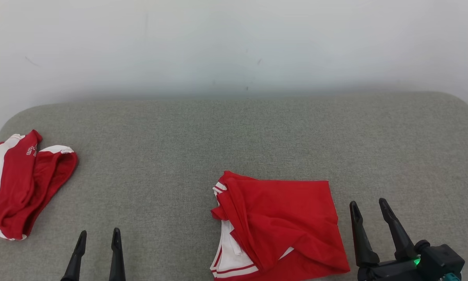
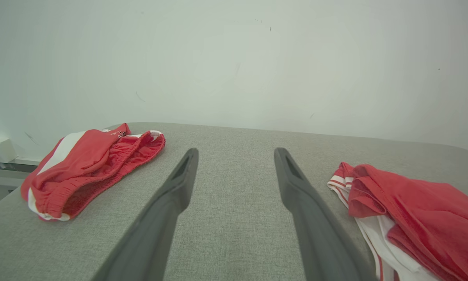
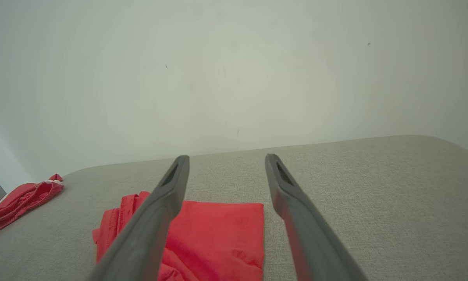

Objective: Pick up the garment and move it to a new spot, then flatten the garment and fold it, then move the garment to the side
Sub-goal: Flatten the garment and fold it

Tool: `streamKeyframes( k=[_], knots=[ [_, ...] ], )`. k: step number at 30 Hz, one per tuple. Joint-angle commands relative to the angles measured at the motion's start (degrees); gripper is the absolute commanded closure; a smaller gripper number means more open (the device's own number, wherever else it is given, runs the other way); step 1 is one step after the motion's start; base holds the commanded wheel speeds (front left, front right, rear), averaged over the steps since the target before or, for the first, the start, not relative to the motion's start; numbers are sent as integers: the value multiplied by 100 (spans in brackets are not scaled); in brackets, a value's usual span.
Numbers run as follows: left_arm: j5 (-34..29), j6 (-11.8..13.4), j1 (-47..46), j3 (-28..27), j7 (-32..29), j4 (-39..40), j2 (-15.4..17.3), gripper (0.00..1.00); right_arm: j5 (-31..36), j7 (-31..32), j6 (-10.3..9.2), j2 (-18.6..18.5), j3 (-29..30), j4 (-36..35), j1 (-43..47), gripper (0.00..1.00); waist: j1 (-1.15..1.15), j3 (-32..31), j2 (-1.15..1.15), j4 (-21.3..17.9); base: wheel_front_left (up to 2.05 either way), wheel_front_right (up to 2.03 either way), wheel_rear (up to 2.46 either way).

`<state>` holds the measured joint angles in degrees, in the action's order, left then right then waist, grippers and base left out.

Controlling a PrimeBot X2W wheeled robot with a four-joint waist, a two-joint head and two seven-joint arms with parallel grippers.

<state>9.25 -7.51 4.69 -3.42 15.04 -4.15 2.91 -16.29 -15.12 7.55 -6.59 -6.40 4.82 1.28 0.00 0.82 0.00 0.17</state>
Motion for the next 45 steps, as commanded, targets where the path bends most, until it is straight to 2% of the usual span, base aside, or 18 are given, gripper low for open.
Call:
streamKeyframes(
  k=[1,5,8,20,25,28,33,41,42,43,44,45],
  knots=[
    [-19,6,32,19,20,2,-3,0,48,-2,-13,20,-4,26,70,0,0,-1,0,7,0,0,0],
    [-26,6,17,130,20,-37,-4,0,78,-3,-13,43,-17,76,77,0,0,-7,0,20,0,0,0],
    [-34,6,-23,466,20,-131,-5,0,91,-2,-13,54,-23,105,57,0,0,-2,0,20,0,0,0],
    [316,6,-700,3079,19,-1307,262,0,97,-2,-13,31,-135,199,-192,0,0,218,0,-260,0,0,0],
    [461,5,-1002,3684,20,-1721,329,0,106,-3,-13,33,-150,206,-268,0,0,333,0,-418,0,0,0],
    [616,6,-1180,3888,20,-1991,344,0,101,-2,-13,38,-155,211,-340,0,0,416,0,-545,0,0,0],
    [731,6,-1412,3908,20,-2351,307,0,110,-2,-13,72,-169,189,-381,0,0,536,0,-714,0,0,0],
    [833,6,-1712,4000,20,-2724,201,0,122,-2,-13,82,-169,191,-485,0,0,636,0,-795,0,0,0],
    [859,6,-1762,4015,20,-2779,188,9,126,-2,-13,82,-176,193,-483,0,0,638,0,-796,0,0,0],
    [895,6,-1815,3990,20,-2793,173,27,132,-2,-13,83,-179,195,-474,0,0,638,0,-793,0,0,0],
    [928,6,-1847,3961,20,-2791,162,72,145,-2,-13,82,-184,194,-471,0,0,637,0,-787,0,0,0],
    [950,6,-1868,3935,20,-2768,146,100,150,-2,-13,80,-176,187,-472,0,0,635,0,-776,0,0,0]
  ],
)
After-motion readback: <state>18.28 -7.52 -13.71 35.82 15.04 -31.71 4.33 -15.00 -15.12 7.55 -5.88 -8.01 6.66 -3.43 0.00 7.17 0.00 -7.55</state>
